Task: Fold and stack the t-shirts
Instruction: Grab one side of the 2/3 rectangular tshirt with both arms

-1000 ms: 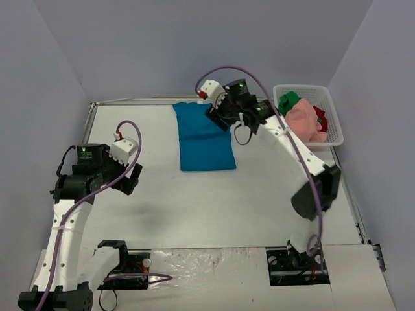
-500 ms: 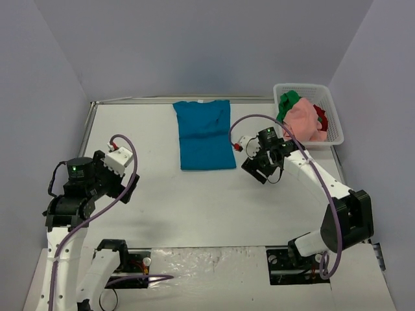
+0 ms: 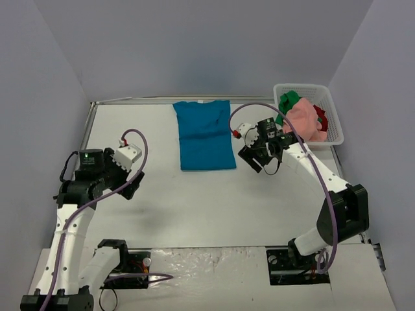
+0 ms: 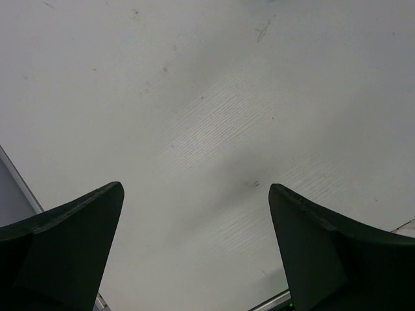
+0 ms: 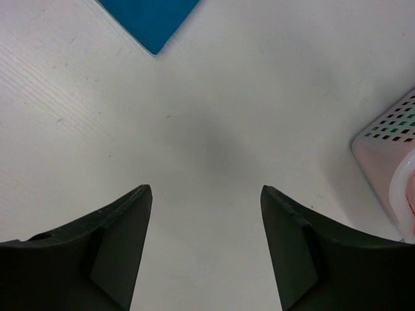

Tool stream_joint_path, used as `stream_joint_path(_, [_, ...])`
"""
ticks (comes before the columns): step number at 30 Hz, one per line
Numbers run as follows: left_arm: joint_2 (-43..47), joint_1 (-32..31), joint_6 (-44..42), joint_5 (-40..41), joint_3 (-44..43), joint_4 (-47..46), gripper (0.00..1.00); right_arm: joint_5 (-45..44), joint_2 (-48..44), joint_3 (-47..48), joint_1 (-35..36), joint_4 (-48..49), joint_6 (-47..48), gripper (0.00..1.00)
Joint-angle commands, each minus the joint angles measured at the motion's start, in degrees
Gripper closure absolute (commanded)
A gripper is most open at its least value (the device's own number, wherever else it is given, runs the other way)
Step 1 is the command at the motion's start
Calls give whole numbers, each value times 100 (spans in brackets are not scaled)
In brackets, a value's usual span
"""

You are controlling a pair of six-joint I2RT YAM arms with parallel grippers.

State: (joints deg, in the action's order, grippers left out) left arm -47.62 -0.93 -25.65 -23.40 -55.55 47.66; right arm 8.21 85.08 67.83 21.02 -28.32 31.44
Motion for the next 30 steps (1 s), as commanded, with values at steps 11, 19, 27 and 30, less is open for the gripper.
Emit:
stream_joint_path(11, [-1038,-591,-695,264,-658,-512,6,23,325,178,-45,-42,-217,35])
stream_joint_path(19, [-2111,-1918,-1274,635,-615,-1380,6,-21,624,204,-150,-174,-244,56])
stream_joint_path(27, [-3594,-2166,-1329,679,-869,-2488,6,85,887,388,-467,-323,-270,75])
stream_joint_path(30, [-4104,-2183,-1188,600,-1132,-2648,5,102,1089,415,-484,-324,-261,89])
